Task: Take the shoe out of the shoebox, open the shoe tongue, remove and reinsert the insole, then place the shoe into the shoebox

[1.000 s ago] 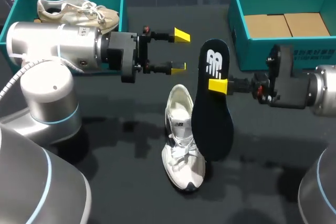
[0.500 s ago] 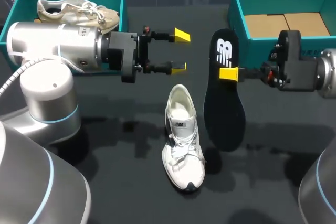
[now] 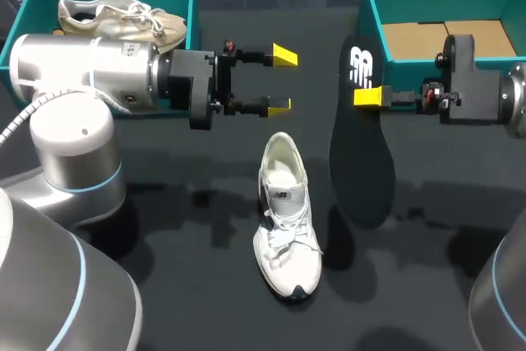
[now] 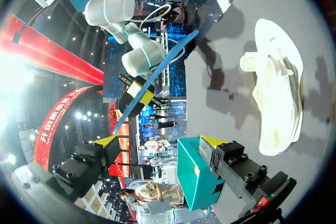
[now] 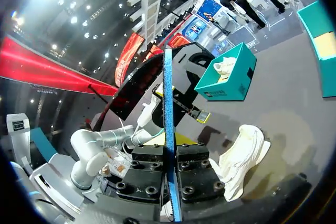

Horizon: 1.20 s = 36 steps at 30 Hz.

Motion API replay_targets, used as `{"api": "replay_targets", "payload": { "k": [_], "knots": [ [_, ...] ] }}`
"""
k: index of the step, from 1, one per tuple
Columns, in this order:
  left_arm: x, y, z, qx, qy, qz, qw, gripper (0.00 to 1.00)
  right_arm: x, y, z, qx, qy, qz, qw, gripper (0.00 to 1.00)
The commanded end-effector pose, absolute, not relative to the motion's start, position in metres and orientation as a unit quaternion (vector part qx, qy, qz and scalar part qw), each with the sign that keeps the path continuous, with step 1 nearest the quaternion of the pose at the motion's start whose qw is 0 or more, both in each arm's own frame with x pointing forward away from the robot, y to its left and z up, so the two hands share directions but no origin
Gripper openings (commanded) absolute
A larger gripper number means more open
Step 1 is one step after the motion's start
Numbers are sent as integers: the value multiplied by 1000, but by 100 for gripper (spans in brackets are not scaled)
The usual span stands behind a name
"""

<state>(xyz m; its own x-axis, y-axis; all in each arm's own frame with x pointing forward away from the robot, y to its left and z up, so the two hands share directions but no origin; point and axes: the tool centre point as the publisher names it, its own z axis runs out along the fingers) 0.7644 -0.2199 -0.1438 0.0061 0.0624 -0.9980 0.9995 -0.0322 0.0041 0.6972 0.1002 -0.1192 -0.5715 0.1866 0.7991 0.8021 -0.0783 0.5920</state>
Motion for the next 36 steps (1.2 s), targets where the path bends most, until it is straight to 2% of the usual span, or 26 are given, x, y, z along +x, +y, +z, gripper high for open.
{"api": "replay_targets", "payload": {
  "k": [1, 10, 20, 36],
  "knots": [
    [764, -221, -145, 524, 505, -491, 479, 100, 707, 105, -121, -386, -638, -615, 256, 0],
    [764, -221, -145, 524, 505, -491, 479, 100, 707, 105, -121, -386, -638, -615, 256, 0],
    [764, -221, -145, 524, 505, -491, 479, 100, 777, 89, -133, -454, -564, -596, 348, 0],
    [766, -223, -146, 520, 509, -491, 479, 100, 786, 94, -134, -487, -553, -567, 367, 0]
  ]
}}
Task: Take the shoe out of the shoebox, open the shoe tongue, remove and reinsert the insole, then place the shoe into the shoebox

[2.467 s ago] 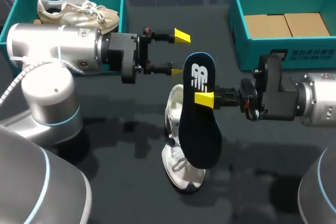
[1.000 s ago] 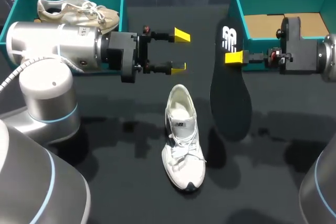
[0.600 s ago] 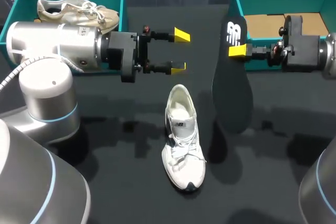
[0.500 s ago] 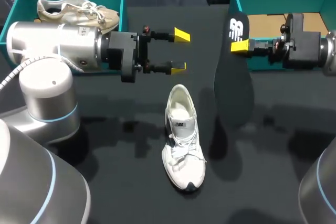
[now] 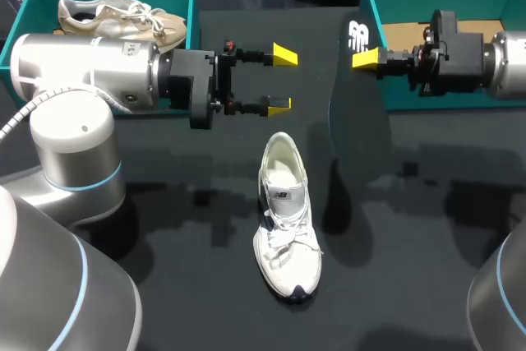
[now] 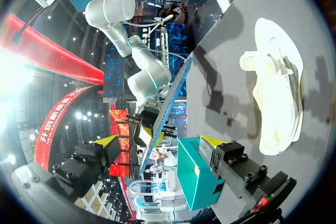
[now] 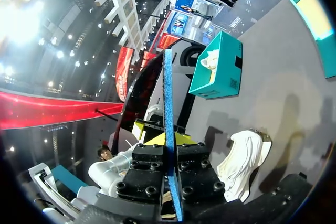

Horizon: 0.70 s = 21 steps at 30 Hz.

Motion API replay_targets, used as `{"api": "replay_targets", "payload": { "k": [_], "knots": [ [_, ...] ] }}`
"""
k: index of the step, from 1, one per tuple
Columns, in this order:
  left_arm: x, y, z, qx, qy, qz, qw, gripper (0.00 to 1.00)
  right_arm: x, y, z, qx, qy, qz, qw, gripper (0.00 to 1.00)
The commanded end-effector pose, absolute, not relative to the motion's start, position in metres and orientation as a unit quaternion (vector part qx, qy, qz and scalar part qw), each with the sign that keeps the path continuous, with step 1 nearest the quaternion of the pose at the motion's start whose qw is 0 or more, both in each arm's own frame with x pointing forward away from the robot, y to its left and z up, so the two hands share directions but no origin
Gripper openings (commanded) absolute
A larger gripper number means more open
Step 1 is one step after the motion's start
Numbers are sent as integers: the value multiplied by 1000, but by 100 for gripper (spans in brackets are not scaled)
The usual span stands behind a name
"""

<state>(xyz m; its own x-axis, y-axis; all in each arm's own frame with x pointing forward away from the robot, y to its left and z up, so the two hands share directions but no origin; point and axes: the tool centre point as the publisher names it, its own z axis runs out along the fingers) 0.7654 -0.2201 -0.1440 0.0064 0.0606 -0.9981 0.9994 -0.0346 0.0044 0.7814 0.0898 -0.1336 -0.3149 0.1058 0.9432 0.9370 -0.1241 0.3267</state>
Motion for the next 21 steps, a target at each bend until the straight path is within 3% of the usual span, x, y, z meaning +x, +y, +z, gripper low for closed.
{"api": "replay_targets", "payload": {
  "k": [1, 15, 20, 21],
  "knots": [
    [767, -226, -148, 521, 510, -489, 478, 100, 788, 95, -135, -495, -544, -562, 378, 0],
    [765, -248, -155, 513, 501, -503, 482, 100, 805, 119, -144, -505, -508, -545, 435, 0],
    [762, -250, -155, 514, 499, -506, 480, 87, 810, 128, -149, -505, -501, -539, 451, 0],
    [761, -250, -156, 514, 500, -506, 480, 78, 811, 129, -150, -504, -501, -538, 453, 0]
  ]
}}
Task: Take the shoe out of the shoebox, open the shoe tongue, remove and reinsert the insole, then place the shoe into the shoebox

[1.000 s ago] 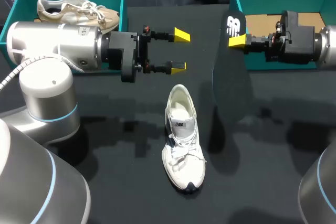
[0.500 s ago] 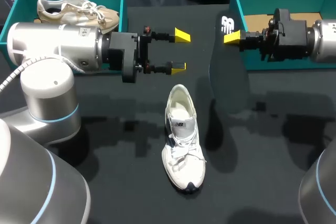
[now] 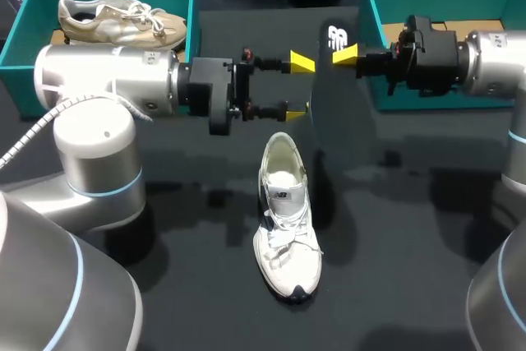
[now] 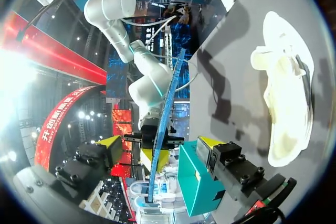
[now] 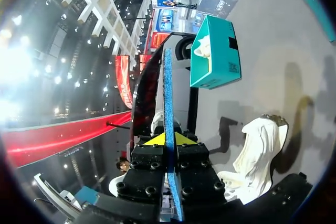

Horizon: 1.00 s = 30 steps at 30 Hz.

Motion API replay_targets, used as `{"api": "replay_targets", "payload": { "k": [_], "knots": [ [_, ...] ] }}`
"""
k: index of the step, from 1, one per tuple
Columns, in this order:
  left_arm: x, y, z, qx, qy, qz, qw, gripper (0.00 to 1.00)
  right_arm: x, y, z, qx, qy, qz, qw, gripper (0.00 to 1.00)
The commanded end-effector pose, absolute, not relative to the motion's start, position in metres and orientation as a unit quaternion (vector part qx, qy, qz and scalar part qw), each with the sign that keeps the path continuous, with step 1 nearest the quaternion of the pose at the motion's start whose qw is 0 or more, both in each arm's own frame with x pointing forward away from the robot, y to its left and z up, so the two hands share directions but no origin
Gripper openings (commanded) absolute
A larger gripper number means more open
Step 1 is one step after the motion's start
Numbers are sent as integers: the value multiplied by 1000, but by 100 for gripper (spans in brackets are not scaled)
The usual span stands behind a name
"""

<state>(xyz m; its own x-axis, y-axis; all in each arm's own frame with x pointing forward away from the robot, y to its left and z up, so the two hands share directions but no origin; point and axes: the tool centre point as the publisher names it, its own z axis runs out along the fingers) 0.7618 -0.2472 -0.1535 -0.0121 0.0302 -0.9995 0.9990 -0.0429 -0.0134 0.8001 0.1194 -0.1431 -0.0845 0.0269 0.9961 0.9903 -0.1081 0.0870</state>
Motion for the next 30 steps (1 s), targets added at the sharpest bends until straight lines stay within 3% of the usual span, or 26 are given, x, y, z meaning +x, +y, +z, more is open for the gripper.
{"api": "replay_targets", "payload": {
  "k": [1, 8, 14, 30],
  "knots": [
    [761, -250, -156, 514, 500, -506, 480, 74, 811, 131, -150, -502, -502, -538, 456, 0],
    [765, -253, -160, 512, 503, -503, 481, 71, 812, 139, -153, -507, -506, -520, 466, 0],
    [766, -256, -163, 513, 506, -501, 480, 49, 811, 142, -155, -514, -501, -515, 469, 0],
    [772, -260, -167, 507, 513, -490, 490, 39, 810, 150, -157, -519, -496, -508, 476, 0]
  ]
}}
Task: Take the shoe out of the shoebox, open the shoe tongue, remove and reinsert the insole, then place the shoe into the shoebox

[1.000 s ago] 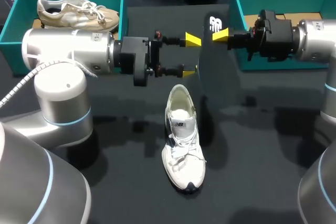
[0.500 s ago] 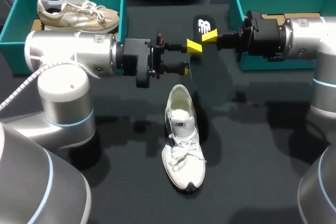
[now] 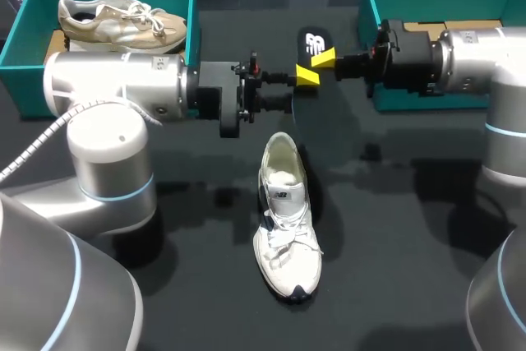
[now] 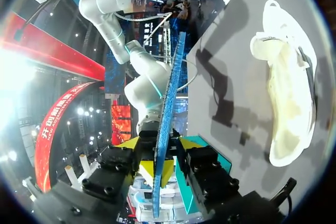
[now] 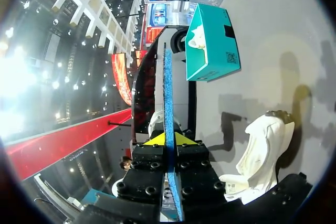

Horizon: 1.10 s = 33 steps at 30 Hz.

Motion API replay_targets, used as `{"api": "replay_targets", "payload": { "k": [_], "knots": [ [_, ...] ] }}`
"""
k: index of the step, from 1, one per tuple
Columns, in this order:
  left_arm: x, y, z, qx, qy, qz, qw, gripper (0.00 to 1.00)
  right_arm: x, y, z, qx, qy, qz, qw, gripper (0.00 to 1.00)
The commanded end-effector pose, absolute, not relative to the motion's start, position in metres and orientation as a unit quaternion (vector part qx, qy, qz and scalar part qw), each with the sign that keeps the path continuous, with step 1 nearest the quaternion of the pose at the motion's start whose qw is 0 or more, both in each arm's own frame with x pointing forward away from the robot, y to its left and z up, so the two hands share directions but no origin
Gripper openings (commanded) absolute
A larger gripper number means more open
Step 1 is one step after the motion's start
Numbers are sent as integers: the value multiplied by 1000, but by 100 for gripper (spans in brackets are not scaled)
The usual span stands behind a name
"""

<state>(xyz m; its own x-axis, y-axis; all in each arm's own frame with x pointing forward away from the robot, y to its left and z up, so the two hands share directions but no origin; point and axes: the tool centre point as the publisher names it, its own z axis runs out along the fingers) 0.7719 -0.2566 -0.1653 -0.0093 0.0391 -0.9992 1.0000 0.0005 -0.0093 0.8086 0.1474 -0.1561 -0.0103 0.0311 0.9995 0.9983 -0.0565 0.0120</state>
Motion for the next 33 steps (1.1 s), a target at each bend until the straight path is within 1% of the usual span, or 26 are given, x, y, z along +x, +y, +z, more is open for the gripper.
{"api": "replay_targets", "payload": {
  "k": [1, 3, 5, 6, 8, 16, 17, 18, 19, 33],
  "knots": [
    [772, -260, -167, 507, 513, -490, 490, 36, 810, 151, -157, -519, -496, -508, 476, 0],
    [773, -260, -168, 507, 513, -489, 490, 31, 810, 151, -157, -519, -496, -508, 476, 0],
    [773, -260, -168, 508, 513, -488, 491, 19, 810, 152, -157, -519, -495, -508, 476, 0],
    [773, -260, -168, 508, 513, -488, 491, 15, 810, 153, -157, -519, -495, -508, 477, 0],
    [773, -261, -169, 509, 513, -487, 491, 0, 810, 154, -157, -519, -495, -508, 477, 0],
    [771, -258, -169, 513, 510, -483, 492, 0, 809, 154, -158, -518, -490, -513, 478, 0],
    [771, -257, -169, 514, 510, -483, 493, 0, 808, 153, -158, -513, -490, -519, 476, 11],
    [771, -254, -168, 514, 510, -482, 493, 0, 807, 152, -158, -513, -489, -521, 476, 40],
    [770, -251, -167, 514, 510, -481, 494, 0, 806, 150, -158, -511, -489, -523, 475, 100],
    [758, -195, -164, 500, 544, -478, 474, 0, 775, 103, -154, -493, -491, -558, 452, 100]
  ]
}}
